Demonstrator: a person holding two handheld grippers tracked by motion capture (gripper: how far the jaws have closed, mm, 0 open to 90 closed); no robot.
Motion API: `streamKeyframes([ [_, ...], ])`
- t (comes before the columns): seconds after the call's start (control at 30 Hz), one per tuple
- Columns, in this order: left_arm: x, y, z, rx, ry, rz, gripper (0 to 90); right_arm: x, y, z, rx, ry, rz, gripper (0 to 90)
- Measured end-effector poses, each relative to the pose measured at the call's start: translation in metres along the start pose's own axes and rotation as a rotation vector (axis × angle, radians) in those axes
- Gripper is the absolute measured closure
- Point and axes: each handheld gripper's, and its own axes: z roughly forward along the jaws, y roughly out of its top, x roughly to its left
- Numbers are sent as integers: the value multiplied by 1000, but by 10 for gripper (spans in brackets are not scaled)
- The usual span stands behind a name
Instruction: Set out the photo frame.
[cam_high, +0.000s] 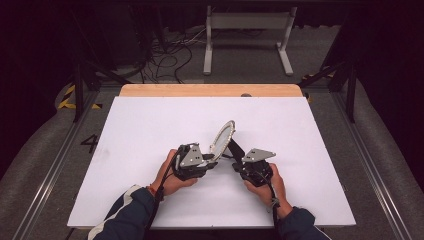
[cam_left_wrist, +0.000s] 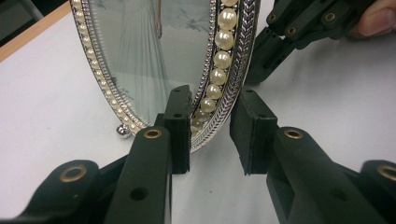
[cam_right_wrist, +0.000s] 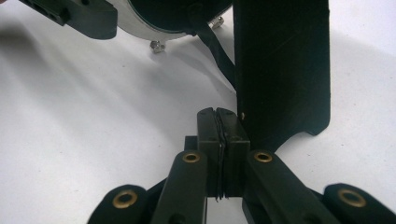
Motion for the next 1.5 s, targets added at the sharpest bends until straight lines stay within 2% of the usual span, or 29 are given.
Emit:
streamKeyframes([
  [0.2, 0, 0, 2, 5, -7, 0, 691, -4, -1, -1, 10, -10, -2, 900],
  [0.6, -2, 1, 5, 10, -25, 0, 714, -16, -3, -2, 8, -42, 28, 895],
  [0.83, -2, 1, 3, -4, -29, -5, 693, -16, -4, -1, 7, -50, 30, 896],
  [1.27, -1, 0, 3, 1, -35, -4, 697, -21, -4, -2, 4, -66, 40, 900],
  [1.4, 0, 0, 2, 9, -29, -1, 673, -22, -5, -2, 2, -67, 49, 900],
  [1.5, 1, 0, 1, 15, -22, -7, 595, -24, -5, -2, 1, -69, 56, 900],
])
